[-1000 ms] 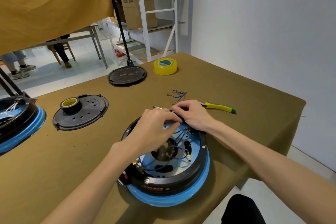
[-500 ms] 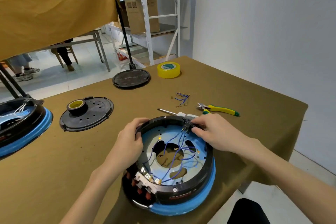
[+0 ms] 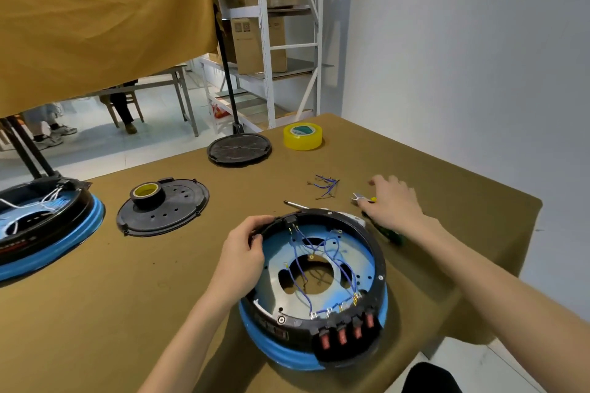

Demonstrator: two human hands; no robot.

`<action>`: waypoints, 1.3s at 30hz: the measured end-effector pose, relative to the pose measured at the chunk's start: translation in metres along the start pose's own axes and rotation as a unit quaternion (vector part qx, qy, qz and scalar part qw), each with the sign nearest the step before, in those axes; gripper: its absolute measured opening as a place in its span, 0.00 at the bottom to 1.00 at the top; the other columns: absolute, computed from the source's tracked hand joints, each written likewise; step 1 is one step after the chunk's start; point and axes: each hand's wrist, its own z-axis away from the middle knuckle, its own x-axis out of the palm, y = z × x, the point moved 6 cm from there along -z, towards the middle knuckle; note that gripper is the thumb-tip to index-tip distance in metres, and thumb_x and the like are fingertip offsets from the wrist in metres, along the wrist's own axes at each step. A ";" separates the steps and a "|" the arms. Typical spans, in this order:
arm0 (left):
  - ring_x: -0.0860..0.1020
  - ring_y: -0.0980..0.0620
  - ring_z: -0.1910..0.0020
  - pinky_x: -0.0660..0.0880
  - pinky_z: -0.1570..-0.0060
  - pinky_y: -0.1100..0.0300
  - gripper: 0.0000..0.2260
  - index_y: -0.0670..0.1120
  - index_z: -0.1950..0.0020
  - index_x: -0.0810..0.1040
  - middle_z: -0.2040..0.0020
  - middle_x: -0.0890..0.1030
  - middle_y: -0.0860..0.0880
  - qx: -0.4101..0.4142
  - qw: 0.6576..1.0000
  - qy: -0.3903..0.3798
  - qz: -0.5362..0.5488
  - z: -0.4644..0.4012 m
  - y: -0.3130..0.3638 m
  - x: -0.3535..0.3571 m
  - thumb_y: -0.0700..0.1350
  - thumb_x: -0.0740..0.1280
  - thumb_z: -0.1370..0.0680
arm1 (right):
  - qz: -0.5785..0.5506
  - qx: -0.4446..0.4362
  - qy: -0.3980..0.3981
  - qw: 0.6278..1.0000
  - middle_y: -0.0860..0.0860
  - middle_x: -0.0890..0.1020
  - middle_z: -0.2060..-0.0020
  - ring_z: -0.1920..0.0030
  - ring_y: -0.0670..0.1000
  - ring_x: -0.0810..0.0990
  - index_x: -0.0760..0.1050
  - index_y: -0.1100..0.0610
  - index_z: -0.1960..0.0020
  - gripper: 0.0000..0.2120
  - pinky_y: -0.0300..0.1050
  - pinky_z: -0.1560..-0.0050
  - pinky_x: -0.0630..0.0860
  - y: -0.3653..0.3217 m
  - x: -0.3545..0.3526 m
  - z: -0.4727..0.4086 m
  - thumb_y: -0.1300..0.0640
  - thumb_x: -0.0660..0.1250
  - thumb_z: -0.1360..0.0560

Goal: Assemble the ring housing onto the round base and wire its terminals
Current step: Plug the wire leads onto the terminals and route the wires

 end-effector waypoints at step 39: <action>0.74 0.59 0.36 0.72 0.33 0.57 0.19 0.54 0.35 0.79 0.38 0.79 0.57 0.023 1.000 0.003 0.014 -0.010 -0.003 0.000 0.35 0.55 0.15 | 0.193 -0.328 0.021 0.925 0.50 0.77 0.46 0.49 0.53 0.77 0.73 0.54 0.35 0.30 0.47 0.49 0.73 -0.101 -0.026 0.113 0.31 0.52 0.19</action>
